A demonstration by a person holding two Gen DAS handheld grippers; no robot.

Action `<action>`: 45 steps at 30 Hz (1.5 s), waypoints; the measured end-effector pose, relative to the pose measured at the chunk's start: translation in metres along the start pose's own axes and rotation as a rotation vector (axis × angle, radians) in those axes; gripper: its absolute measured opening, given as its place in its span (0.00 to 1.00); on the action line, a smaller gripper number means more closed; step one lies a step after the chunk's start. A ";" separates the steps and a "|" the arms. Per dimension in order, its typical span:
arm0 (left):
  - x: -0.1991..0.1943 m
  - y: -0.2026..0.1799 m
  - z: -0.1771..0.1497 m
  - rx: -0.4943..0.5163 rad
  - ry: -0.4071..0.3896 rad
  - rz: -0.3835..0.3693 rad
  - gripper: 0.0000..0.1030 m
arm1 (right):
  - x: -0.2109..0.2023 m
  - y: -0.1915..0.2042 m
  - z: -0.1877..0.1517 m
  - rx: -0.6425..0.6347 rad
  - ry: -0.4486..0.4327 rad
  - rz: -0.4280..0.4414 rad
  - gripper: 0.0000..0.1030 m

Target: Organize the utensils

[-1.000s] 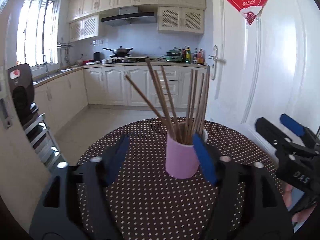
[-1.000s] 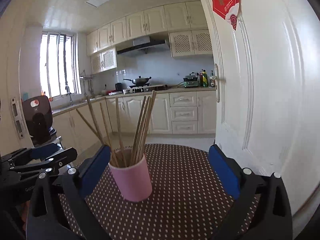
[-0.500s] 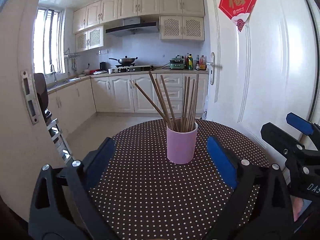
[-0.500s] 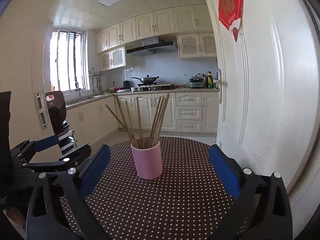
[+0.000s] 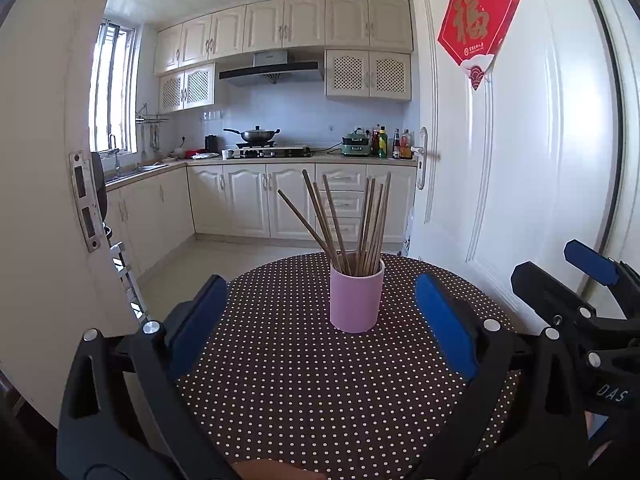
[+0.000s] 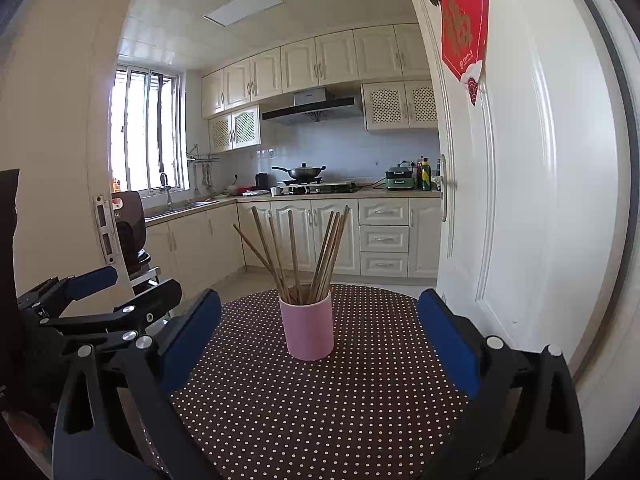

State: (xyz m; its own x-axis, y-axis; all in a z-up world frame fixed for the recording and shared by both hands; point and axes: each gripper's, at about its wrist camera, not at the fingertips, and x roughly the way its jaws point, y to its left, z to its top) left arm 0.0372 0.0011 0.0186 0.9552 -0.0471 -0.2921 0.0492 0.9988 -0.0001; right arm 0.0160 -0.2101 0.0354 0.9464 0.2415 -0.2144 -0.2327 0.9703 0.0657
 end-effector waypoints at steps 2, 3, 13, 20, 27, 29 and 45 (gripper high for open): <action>-0.002 -0.001 0.000 0.002 -0.004 0.004 0.91 | -0.002 0.001 -0.001 -0.004 -0.003 0.008 0.92; -0.002 -0.001 0.000 0.006 -0.004 0.007 0.91 | -0.002 0.002 -0.002 -0.007 -0.005 0.008 0.92; 0.000 -0.004 0.000 0.009 -0.002 0.011 0.91 | -0.004 0.001 -0.005 -0.006 -0.011 0.001 0.92; 0.004 -0.006 -0.003 0.006 0.016 0.007 0.91 | -0.004 0.000 -0.008 -0.002 -0.002 0.001 0.92; 0.009 -0.008 -0.006 0.006 0.030 0.013 0.91 | -0.001 -0.001 -0.013 0.015 0.018 -0.003 0.92; 0.011 -0.009 -0.007 0.003 0.038 0.012 0.91 | -0.001 -0.001 -0.014 0.014 0.020 -0.012 0.92; 0.012 -0.012 -0.012 -0.002 0.050 0.006 0.91 | -0.004 -0.003 -0.017 0.013 0.018 -0.042 0.92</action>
State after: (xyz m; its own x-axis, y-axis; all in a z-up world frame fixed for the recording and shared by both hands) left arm 0.0449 -0.0118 0.0031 0.9397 -0.0401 -0.3395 0.0427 0.9991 0.0000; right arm 0.0089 -0.2139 0.0190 0.9510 0.2010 -0.2349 -0.1900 0.9794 0.0688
